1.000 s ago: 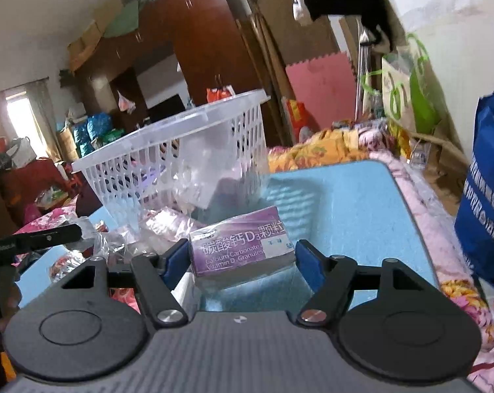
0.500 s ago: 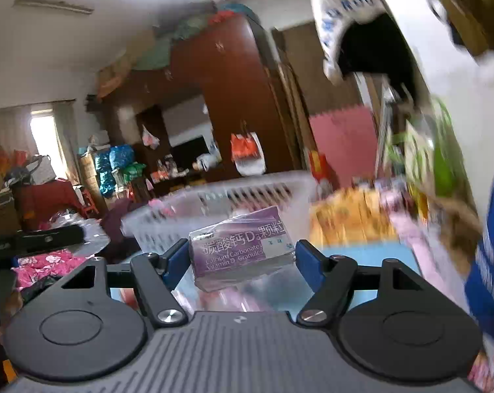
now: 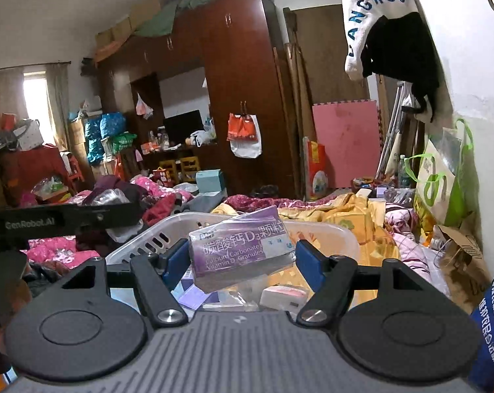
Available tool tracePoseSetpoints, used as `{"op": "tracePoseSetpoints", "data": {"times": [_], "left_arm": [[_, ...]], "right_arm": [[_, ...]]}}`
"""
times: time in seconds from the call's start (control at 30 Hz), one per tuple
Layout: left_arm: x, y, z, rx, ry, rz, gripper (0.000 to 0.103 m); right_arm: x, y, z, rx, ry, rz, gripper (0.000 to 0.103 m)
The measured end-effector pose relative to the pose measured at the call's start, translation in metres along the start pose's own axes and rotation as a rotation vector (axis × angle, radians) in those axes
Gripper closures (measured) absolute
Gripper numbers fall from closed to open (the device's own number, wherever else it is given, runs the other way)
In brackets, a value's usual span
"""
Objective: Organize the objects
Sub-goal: 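Carry both held packs over the basket and open both tools, then grasp a clear bagged item with the left tool while the right tool grasps a clear bag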
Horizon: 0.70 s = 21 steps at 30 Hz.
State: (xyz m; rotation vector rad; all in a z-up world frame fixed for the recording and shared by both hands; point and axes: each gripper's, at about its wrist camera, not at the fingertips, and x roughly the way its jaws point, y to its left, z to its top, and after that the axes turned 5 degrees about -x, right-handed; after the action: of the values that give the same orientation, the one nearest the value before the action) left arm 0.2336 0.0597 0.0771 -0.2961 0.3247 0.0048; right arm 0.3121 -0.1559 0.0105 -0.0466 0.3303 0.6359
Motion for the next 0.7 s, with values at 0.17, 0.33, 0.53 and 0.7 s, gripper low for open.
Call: {"op": "tracePoseSetpoints", "data": {"times": [0.17, 0.33, 0.53, 0.7], "left_arm": [[0.018, 0.009, -0.006, 0.005, 0.051, 0.042, 0.018], [-0.021, 0.012, -0.032, 0.019, 0.01, 0.011, 0.018], [-0.093, -0.004, -0.13, 0.052, 0.062, -0.178, 0.016], [-0.087, -0.025, -0.175, 0.118, 0.15, -0.164, 0.016]], "right_arm": [[-0.003, 0.003, -0.004, -0.026, 0.001, -0.06, 0.002], [-0.043, 0.003, -0.03, -0.019, -0.028, -0.027, 0.0], [-0.084, -0.008, -0.096, 0.052, -0.023, 0.034, 0.0], [-0.082, -0.023, -0.125, 0.129, 0.0, -0.001, 0.0]]}}
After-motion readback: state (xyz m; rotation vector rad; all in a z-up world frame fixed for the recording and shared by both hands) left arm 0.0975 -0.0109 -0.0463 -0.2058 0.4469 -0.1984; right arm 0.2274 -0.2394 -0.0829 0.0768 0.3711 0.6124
